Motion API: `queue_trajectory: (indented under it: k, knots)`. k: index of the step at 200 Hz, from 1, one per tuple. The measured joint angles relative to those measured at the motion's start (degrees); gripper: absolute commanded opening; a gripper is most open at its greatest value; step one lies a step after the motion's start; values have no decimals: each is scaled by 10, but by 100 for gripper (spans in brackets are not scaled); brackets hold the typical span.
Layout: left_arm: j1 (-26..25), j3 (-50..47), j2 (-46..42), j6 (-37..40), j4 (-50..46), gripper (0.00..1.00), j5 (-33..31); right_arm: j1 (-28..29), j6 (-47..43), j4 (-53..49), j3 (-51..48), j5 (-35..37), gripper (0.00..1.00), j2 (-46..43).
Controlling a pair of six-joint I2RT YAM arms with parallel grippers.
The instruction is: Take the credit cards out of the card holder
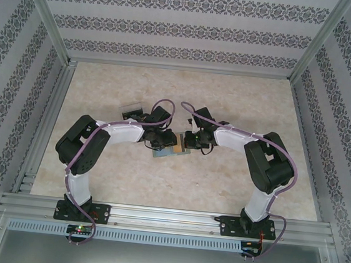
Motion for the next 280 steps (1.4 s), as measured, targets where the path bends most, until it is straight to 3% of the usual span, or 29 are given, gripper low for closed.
queue_trajectory:
  k: [60, 157, 280]
  knots:
    - [0, 7, 15, 0, 1, 23, 5, 1, 0, 0, 2, 0, 6, 2]
    - [0, 7, 16, -11, 0, 0, 0, 1, 0, -2, 7, -1, 5, 6]
    - [9, -35, -29, -10, 1, 0, -10, 1, 0, 2, 10, -9, 5, 12]
